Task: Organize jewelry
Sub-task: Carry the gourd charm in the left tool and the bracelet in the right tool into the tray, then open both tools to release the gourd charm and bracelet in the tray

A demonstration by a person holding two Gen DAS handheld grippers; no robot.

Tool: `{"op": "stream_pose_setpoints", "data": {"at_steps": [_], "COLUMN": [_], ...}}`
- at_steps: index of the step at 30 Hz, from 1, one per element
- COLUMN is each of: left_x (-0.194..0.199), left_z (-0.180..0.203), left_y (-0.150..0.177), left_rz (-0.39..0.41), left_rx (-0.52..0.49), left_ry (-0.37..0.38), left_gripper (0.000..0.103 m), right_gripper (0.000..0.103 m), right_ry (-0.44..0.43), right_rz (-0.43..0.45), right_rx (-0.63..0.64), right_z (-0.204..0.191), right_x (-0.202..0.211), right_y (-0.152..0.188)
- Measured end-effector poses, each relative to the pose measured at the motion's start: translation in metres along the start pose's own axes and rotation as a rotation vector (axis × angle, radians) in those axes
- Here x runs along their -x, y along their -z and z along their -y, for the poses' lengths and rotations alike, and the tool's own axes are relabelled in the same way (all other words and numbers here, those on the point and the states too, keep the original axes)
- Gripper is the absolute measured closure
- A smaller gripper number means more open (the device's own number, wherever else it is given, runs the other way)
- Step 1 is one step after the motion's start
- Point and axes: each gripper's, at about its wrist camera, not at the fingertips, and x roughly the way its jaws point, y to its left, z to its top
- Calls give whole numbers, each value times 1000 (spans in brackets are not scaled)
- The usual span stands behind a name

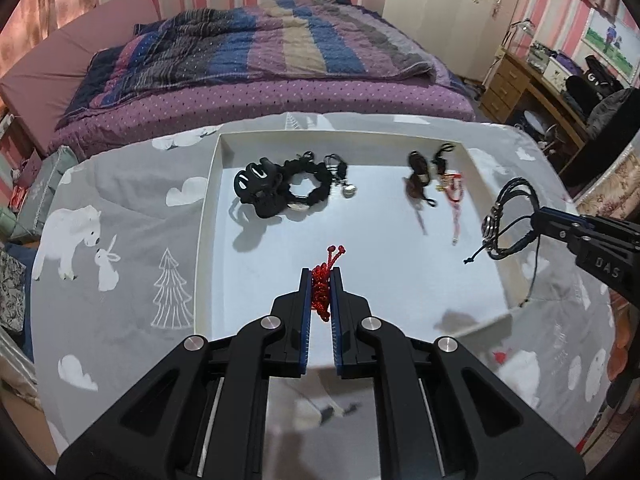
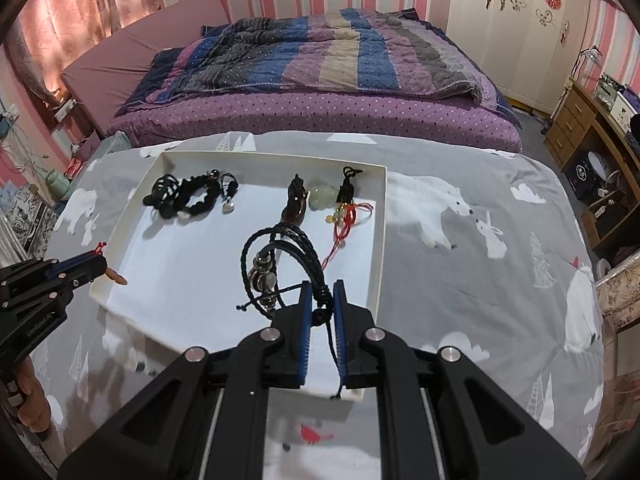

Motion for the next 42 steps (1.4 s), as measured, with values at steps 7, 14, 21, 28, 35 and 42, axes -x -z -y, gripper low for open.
{"op": "stream_pose_setpoints", "data": {"at_steps": [7,14,21,28,35,42], "left_x": [-39,-59,-80,-94,-96,-93], "left_z": [-16,-31,-38,-40,-38,-34], "left_y": [-8,-16,-23,-25,-24,-20], "left_rz": [-53,-76,-108,-125,-126,-112], "left_rx": [23,47,55,56,49,42], "left_ry": [-8,-17,-51,-80,-97,-121], "left_gripper": [96,96,96,96,95,94], "right_gripper": [92,92,92,93,92,91], "right_ry": [6,25,53,66,62,44], "right_rz": [-37,-69,-68,-95,-120,-100], "right_rx": [12,4,-3,2,0,-25], "right_z": [-6,-2,2,0,-1,2], "right_x": [-40,-73,-92,-107,-116,-115], "right_y": [-16,-18,-23,-21,-20,-21]}}
